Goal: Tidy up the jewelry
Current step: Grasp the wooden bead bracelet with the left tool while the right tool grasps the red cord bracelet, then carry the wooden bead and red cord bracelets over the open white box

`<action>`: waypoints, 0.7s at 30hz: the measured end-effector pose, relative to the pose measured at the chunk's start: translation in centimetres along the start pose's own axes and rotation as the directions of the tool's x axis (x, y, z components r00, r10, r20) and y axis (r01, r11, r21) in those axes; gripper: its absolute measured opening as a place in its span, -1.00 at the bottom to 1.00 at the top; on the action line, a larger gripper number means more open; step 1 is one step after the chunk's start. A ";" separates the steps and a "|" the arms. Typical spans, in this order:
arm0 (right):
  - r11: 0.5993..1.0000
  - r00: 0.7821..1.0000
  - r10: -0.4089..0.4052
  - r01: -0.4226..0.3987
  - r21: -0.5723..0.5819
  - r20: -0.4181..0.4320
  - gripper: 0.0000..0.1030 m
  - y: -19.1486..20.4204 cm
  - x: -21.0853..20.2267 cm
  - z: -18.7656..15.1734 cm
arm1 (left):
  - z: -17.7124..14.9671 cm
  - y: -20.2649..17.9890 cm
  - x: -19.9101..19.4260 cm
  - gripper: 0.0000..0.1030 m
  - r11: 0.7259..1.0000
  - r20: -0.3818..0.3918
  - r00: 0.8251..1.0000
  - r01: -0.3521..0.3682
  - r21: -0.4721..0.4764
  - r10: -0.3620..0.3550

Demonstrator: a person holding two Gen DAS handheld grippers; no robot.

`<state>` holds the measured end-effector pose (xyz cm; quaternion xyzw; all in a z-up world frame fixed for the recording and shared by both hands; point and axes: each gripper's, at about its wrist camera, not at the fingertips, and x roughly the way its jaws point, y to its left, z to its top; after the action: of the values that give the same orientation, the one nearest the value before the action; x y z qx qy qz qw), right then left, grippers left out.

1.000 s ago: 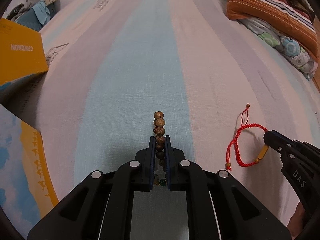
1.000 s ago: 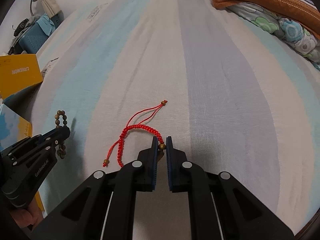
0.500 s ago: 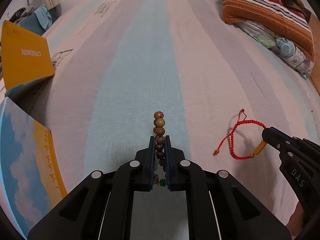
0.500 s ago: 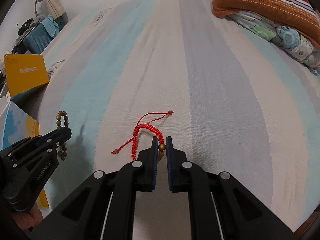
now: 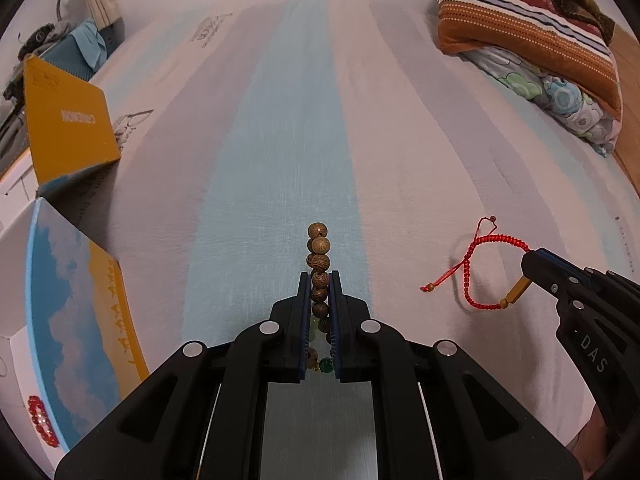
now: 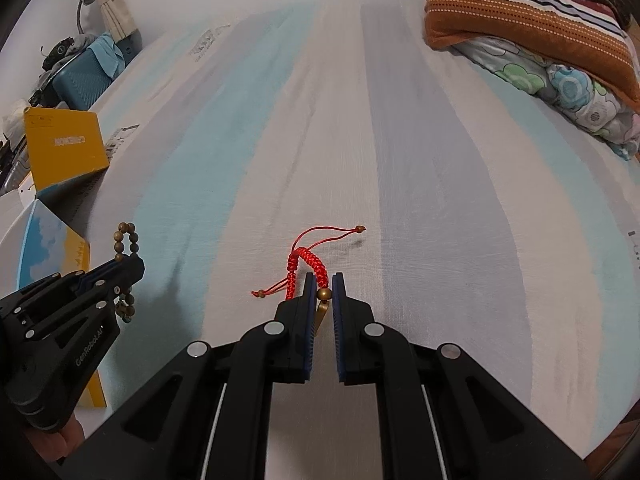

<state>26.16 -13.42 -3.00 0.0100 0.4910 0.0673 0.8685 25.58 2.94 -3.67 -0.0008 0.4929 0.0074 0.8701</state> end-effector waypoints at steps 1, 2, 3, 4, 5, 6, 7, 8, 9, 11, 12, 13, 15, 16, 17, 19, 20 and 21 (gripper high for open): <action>1.000 1.000 -0.001 0.001 -0.001 0.003 -0.86 0.1 -0.2 0.0 | 0.0 0.0 -0.3 -0.85 1.000 0.004 1.000 0.000 0.001 0.000; 1.000 1.000 0.000 0.000 -0.003 0.006 -0.86 0.1 -0.5 0.0 | 0.0 0.0 -0.4 -0.85 1.000 0.005 1.000 0.000 0.002 0.000; 1.000 1.000 0.000 0.000 -0.003 0.008 -0.86 0.2 -0.6 0.0 | -0.1 0.0 -0.5 -0.85 1.000 0.006 1.000 0.000 0.001 0.000; 1.000 1.000 0.000 0.000 -0.005 0.011 -0.86 0.2 -0.9 0.0 | -0.1 0.0 -0.7 -0.85 1.000 0.007 1.000 0.000 0.001 0.000; 1.000 1.000 0.000 0.000 -0.006 0.013 -0.86 0.3 -1.0 0.0 | -0.1 0.0 -0.8 -0.85 1.000 0.008 1.000 -0.001 0.002 0.001; 1.000 1.000 -0.001 0.001 -0.006 0.014 -0.86 0.4 -1.2 -0.1 | -0.1 -0.1 -1.0 -0.85 1.000 0.010 1.000 0.000 0.003 0.000; 1.000 1.000 -0.001 0.001 -0.007 0.016 -0.86 0.4 -1.4 -0.1 | -0.2 0.0 -1.2 -0.85 1.000 0.012 1.000 0.000 0.003 0.000; 1.000 1.000 -0.002 0.002 -0.008 0.017 -0.86 0.5 -1.6 -0.1 | -0.2 -0.1 -1.4 -0.85 1.000 0.016 1.000 -0.001 0.004 0.001; 1.000 1.000 -0.002 0.002 -0.009 0.020 -0.86 0.5 -1.8 -0.1 | -0.2 -0.1 -1.6 -0.85 1.000 0.018 1.000 -0.001 0.004 0.001; 1.000 1.000 -0.002 0.002 -0.011 0.025 -0.86 0.7 -2.2 -0.2 | -0.4 0.0 -2.0 -0.85 1.000 0.023 1.000 0.002 0.003 -0.002; 1.000 1.000 -0.003 0.003 -0.012 0.027 -0.86 0.7 -2.4 -0.3 | -0.4 0.0 -2.1 -0.85 1.000 0.023 1.000 0.002 0.003 -0.002; 1.000 1.000 -0.003 0.004 -0.013 0.029 -0.86 0.8 -2.5 -0.3 | -0.4 0.0 -2.3 -0.85 1.000 0.024 1.000 0.002 0.002 -0.002; 1.000 0.999 -0.003 0.004 -0.014 0.033 -0.86 0.8 -2.9 -0.3 | -0.5 0.0 -2.6 -0.85 1.000 0.027 1.000 0.003 0.002 -0.003; 1.000 0.999 -0.002 0.003 -0.014 0.037 -0.86 0.9 -3.1 -0.4 | -0.5 0.0 -2.8 -0.85 1.000 0.029 1.000 0.004 0.002 -0.004; 1.000 0.999 -0.002 0.002 -0.015 0.040 -0.86 1.0 -3.3 -0.4 | -0.5 0.0 -3.1 -0.85 1.000 0.033 0.999 0.004 0.004 -0.005; 1.000 0.999 0.001 0.000 -0.018 0.047 -0.86 1.1 -3.7 -0.6 | -0.6 -0.1 -3.5 -0.85 1.000 0.039 0.999 0.007 0.004 -0.007; 1.000 0.999 0.002 -0.001 -0.018 0.050 -0.86 1.2 -3.9 -0.6 | -0.6 -0.1 -3.7 -0.85 1.000 0.042 0.999 0.009 0.004 -0.009; 1.000 0.999 0.003 -0.001 -0.021 0.051 -0.86 1.3 -4.1 -0.6 | -0.6 0.0 -4.0 -0.85 1.000 0.046 0.999 0.011 0.004 -0.011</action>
<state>23.42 -12.69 0.24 0.0031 0.4677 0.0730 0.8808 23.02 2.85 -0.52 -0.0017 0.4728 0.0018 0.8812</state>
